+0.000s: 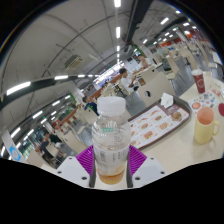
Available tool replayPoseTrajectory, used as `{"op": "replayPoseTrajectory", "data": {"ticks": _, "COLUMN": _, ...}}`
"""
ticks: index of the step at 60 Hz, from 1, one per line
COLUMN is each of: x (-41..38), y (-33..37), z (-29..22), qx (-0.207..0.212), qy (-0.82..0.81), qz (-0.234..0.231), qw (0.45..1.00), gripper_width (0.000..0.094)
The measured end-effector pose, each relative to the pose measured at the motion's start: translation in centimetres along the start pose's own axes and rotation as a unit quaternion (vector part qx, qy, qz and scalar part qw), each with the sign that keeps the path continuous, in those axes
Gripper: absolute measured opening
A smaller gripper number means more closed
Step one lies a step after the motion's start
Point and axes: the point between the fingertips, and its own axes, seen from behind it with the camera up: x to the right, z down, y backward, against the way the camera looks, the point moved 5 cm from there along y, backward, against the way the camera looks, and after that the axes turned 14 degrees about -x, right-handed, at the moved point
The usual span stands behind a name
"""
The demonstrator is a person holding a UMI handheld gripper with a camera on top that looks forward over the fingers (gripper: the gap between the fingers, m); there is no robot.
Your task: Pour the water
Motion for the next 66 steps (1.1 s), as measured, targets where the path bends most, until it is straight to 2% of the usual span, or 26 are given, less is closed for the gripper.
{"op": "replayPoseTrajectory", "data": {"ticks": 8, "x": 0.6, "y": 2.8, "z": -4.8, "qx": 0.015, "qy": -0.166, "qz": -0.110, "qw": 0.980, "gripper_width": 0.0413}}
{"op": "replayPoseTrajectory", "data": {"ticks": 16, "x": 3.6, "y": 4.5, "z": -8.3, "qx": 0.018, "qy": -0.324, "qz": -0.199, "qw": 0.925, "gripper_width": 0.0411}}
{"op": "replayPoseTrajectory", "data": {"ticks": 30, "x": 10.8, "y": 4.7, "z": -9.3, "qx": 0.018, "qy": -0.550, "qz": -0.283, "qw": 0.786, "gripper_width": 0.0408}}
{"op": "replayPoseTrajectory", "data": {"ticks": 38, "x": 13.4, "y": 4.6, "z": -8.2, "qx": 0.011, "qy": -0.603, "qz": -0.287, "qw": 0.744, "gripper_width": 0.0410}}
{"op": "replayPoseTrajectory", "data": {"ticks": 51, "x": 14.0, "y": 4.0, "z": -8.3, "qx": -0.014, "qy": -0.590, "qz": -0.274, "qw": 0.759, "gripper_width": 0.0409}}
{"op": "replayPoseTrajectory", "data": {"ticks": 60, "x": 13.0, "y": 5.3, "z": -9.9, "qx": -0.035, "qy": -0.476, "qz": -0.232, "qw": 0.847, "gripper_width": 0.0408}}
{"op": "replayPoseTrajectory", "data": {"ticks": 66, "x": 12.9, "y": 7.3, "z": -13.0, "qx": -0.019, "qy": -0.337, "qz": -0.181, "qw": 0.924, "gripper_width": 0.0412}}
